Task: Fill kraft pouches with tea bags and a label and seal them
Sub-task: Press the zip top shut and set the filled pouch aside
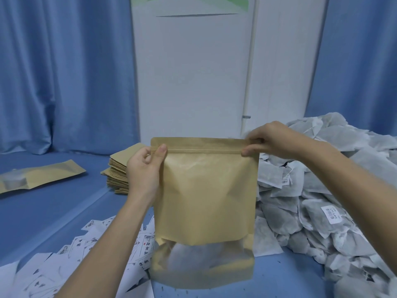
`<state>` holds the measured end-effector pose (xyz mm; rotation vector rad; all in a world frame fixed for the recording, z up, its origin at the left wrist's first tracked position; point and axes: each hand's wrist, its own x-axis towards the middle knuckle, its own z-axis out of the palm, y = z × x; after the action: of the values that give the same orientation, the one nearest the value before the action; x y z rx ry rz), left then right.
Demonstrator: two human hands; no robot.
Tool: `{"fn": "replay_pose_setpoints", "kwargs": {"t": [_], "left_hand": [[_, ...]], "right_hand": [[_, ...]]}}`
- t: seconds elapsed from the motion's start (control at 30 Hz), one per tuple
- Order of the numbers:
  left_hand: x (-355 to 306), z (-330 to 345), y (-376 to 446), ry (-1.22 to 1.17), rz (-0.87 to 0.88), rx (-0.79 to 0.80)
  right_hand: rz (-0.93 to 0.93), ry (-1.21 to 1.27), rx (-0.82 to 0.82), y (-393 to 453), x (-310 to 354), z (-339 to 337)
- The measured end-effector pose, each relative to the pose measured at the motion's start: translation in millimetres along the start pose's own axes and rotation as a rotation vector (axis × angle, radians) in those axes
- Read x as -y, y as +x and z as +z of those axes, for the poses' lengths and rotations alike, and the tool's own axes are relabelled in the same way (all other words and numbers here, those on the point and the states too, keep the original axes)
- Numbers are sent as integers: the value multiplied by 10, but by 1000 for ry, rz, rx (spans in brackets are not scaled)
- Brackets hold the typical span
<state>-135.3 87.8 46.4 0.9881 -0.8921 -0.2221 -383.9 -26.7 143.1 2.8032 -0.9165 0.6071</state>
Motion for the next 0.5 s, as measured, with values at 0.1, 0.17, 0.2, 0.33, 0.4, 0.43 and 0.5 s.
{"fn": "replay_pose_setpoints", "kwargs": {"t": [0.1,0.17,0.2,0.33,0.4,0.43,0.5], "left_hand": [[-25,58,-38,-74,-12,31],[-44,120,-62,-112,2,71],[-53,149,-75,-126,12,90],[-57,154,-85,-133,21,109],[-59,115,-72,-140,1,137],[-54,99,-69,-143,-16,165],[-25,68,-81,-116,-44,214]], "right_hand": [[16,59,15,66,196,36],[-37,137,-37,198,441,126],[-73,143,-57,276,563,174],[-105,144,-98,437,787,225],[-96,185,-115,439,787,266],[-96,208,-121,431,794,295],[-96,234,-118,429,776,341]]}}
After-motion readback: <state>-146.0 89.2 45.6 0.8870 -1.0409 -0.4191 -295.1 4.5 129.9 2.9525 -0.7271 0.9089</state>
